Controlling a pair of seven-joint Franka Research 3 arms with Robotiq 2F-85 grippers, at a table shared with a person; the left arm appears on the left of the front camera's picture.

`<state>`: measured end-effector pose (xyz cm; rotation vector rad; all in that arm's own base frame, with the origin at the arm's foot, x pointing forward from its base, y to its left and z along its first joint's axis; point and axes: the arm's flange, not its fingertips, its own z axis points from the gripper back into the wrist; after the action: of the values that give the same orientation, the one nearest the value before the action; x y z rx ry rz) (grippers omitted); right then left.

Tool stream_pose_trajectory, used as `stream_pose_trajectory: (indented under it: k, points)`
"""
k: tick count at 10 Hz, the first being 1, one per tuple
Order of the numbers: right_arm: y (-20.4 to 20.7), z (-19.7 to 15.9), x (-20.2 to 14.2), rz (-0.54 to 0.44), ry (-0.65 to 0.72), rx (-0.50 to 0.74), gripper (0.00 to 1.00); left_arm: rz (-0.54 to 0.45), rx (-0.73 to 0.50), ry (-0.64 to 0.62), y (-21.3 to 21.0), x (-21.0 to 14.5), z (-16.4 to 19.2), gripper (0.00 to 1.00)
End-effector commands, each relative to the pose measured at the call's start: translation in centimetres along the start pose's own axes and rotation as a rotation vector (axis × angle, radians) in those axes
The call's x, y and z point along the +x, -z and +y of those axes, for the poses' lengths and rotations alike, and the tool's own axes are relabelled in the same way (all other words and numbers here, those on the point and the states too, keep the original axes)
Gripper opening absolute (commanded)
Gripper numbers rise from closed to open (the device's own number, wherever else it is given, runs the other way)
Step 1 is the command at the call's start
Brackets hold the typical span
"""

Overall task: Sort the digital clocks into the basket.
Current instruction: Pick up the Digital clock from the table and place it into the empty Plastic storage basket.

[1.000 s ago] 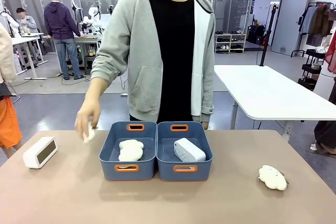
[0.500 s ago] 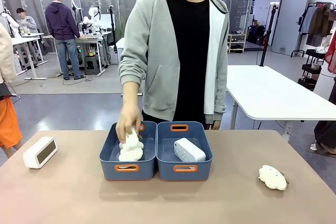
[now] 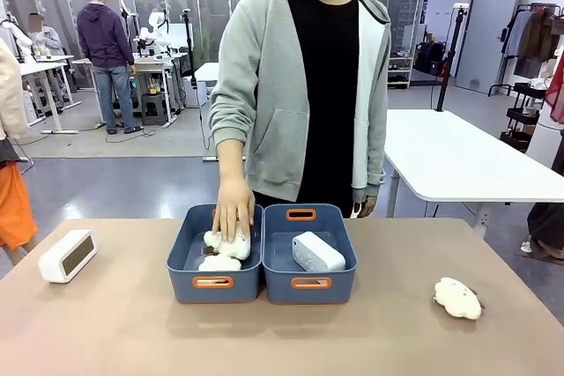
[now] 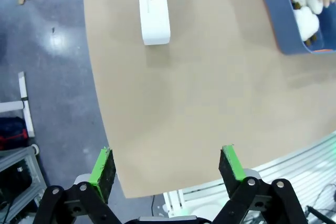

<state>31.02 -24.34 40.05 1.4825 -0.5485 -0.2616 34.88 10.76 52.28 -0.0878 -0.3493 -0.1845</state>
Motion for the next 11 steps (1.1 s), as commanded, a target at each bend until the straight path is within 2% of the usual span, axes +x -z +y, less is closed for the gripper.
stream_pose_trajectory:
  k: [1,5,7,9,11]
  points:
    - [-0.1,0.3,-0.3,0.012,-0.005,-0.003,1.0,-0.018,0.0,-0.021,-1.0,-0.8,0.6,1.0]
    - [-0.1,0.3,-0.3,0.012,-0.005,-0.003,1.0,-0.028,-0.017,-0.014,-0.8,-0.7,1.0,1.0]
    - [-0.1,0.3,-0.3,0.012,-0.005,-0.003,1.0,0.005,0.062,0.003,2.0,3.7,1.4,1.0]
    - [-0.1,0.3,-0.3,0.012,-0.005,-0.003,1.0,0.081,0.036,0.021,6.1,8.4,1.9,1.0]
    - [-0.1,0.3,-0.3,0.012,-0.005,-0.003,1.0,0.054,-0.014,0.032,10.5,11.4,2.0,1.0]
